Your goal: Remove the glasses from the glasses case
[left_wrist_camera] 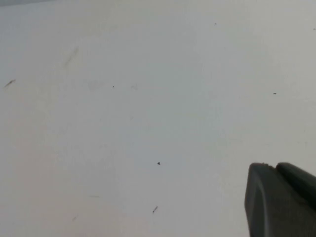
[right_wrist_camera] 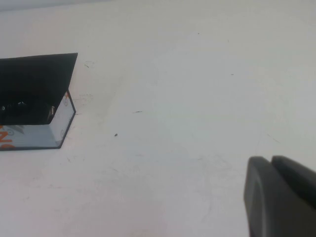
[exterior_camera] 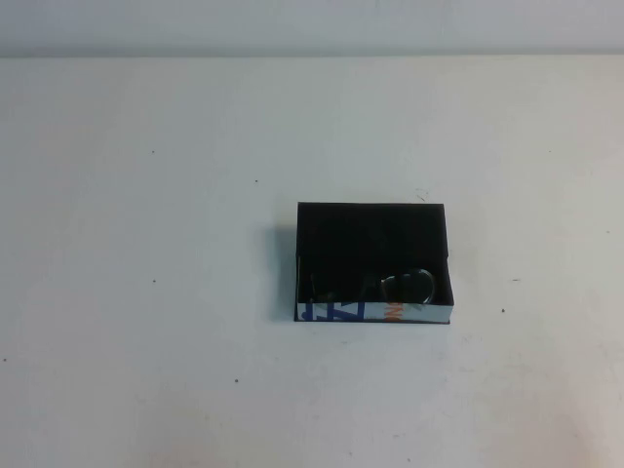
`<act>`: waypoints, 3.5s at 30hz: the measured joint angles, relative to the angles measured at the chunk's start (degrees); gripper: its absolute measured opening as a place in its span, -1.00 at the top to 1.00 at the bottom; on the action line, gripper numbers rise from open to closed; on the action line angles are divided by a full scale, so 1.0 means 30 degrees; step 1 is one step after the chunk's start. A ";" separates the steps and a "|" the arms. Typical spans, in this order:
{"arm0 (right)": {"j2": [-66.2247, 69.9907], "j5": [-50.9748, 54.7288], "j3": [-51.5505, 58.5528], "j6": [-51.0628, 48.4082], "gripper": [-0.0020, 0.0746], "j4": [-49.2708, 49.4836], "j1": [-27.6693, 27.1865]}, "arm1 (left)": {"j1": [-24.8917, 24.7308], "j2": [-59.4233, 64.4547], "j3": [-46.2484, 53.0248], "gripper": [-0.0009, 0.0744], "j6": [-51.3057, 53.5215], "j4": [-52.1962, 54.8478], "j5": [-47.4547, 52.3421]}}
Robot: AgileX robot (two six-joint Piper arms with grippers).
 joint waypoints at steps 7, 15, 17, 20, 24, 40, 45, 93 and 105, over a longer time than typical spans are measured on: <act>0.0000 0.0000 0.0000 0.0000 0.99 0.0000 0.0000 | 0.0000 0.0000 0.0000 0.99 0.0000 0.0000 0.0000; 0.0000 0.0000 0.0000 0.0000 0.99 0.0000 0.0000 | 0.0000 0.0000 0.0000 0.99 0.0000 0.0000 0.0000; 0.0000 0.0000 0.0000 0.0000 0.99 0.0000 0.0000 | 0.0000 0.0000 0.0000 0.99 0.0000 0.0000 0.0000; 0.0000 0.0000 0.0000 0.0000 0.99 0.0116 0.0000 | 0.0000 0.0000 0.0000 0.99 0.0000 0.0000 0.0000; 0.0000 0.0000 0.0000 0.0009 0.99 0.0282 0.0000 | 0.0000 0.0000 0.0000 0.99 0.0000 0.0000 0.0000; 0.0000 -0.2935 0.0033 0.0009 0.99 0.0348 0.0000 | 0.0000 0.0000 0.0000 0.99 0.0000 0.0000 0.0000; 0.0000 -0.3271 -0.1455 0.0041 0.99 0.0559 0.0000 | 0.0000 0.0000 0.0000 0.99 0.0000 0.0000 0.0000; 3.2862 1.5808 -2.8051 -1.9223 0.44 0.2845 0.7563 | 0.0000 0.0000 0.0000 0.99 0.0000 0.0000 0.0000; 3.8121 1.6629 -3.3374 -2.1388 -0.02 0.1507 0.9272 | 0.0000 0.0000 0.0000 0.99 0.0000 0.0000 0.0000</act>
